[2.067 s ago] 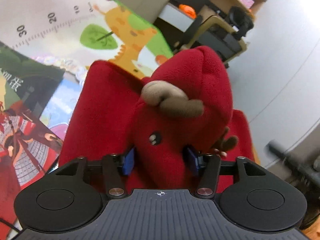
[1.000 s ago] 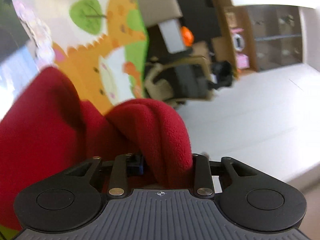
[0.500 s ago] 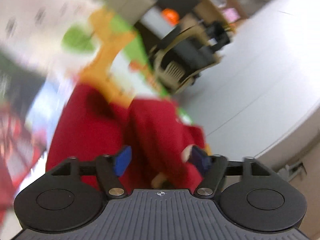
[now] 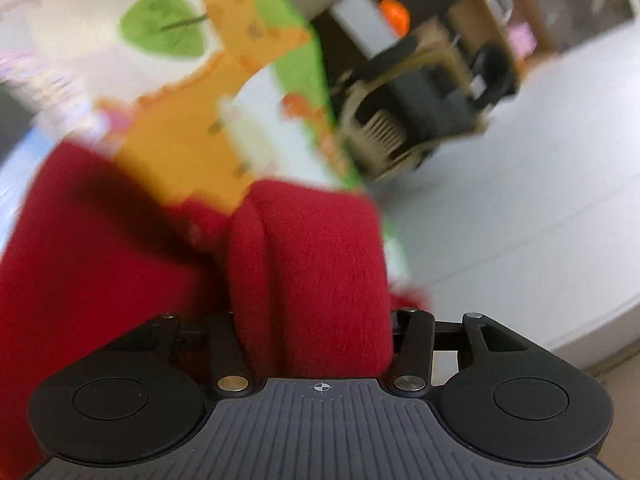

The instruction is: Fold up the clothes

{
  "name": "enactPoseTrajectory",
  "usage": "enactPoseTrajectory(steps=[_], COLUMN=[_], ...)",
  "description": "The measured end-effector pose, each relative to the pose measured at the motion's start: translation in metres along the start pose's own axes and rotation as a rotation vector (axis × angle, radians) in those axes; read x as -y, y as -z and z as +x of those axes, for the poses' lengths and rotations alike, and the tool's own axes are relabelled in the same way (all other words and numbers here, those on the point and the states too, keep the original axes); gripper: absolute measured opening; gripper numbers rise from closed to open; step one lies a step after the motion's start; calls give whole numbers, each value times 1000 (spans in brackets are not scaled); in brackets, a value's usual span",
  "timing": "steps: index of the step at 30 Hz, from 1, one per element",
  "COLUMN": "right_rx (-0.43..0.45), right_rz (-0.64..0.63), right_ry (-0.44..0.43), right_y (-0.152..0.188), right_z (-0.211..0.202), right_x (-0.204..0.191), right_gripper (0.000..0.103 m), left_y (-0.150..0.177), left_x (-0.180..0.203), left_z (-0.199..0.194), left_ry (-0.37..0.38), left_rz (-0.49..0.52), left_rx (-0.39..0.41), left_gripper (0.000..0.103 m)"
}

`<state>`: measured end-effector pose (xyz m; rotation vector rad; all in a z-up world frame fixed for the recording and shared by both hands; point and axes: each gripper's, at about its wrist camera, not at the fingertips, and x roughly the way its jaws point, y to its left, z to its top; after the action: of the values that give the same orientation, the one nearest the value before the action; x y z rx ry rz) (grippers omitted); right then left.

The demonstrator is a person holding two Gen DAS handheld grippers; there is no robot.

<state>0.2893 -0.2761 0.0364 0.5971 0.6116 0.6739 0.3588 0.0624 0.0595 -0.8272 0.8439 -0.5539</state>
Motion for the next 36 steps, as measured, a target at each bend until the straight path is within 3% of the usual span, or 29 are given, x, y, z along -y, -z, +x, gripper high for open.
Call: enactPoseTrajectory(steps=[3,5,9,10,12,13,15,19,23,24,26,27,29,31,33,36], right_rx=[119,110,-73,-111,-170,-159,-138,-18,78,69,-6,-67,-160,-140,-151,-124], right_rz=[-75,-117,-255,-281,-326,-325,-313,-420,-525,-518,-503,-506,-600,-725,-730,-663], right_ry=[31,39,120,142,178,172,179,205,172,151,127,131,194,213,190,182], right_y=[-47,-54,-1,17,51,56,47,27,21,25,37,47,82,100,92,73], right_z=[-12,-19,-26,-28,-34,-40,-53,-81,-77,-65,-36,-19,4,-2,-19,-44], right_x=[-10,-14,-14,-12,-8,-9,-17,-41,-68,-70,-73,-73,-69,-72,-73,-69], right_gripper=[20,20,22,25,29,32,39,51,57,59,59,60,61,62,64,77], left_y=[-18,-12,38,49,61,61,55,39,32,30,29,33,40,47,52,48], left_x=[3,-1,-36,-44,-58,-58,-45,5,58,66,67,60,34,11,-2,5], left_z=[-13,-16,-17,-19,-24,-27,-39,-81,-101,-94,-59,-38,-1,15,22,23], left_ry=[144,158,34,2,9,16,-12,-17,74,108,157,137,9,-63,-101,-106], left_rz=[-42,-47,-46,-36,-24,-18,39,295,482,488,438,403,333,341,360,354], left_rx=[80,81,-68,-96,-120,-122,-105,36,192,198,124,73,-5,-8,2,-5], left_gripper=[49,49,51,55,55,55,57,70,85,87,92,92,89,89,88,90])
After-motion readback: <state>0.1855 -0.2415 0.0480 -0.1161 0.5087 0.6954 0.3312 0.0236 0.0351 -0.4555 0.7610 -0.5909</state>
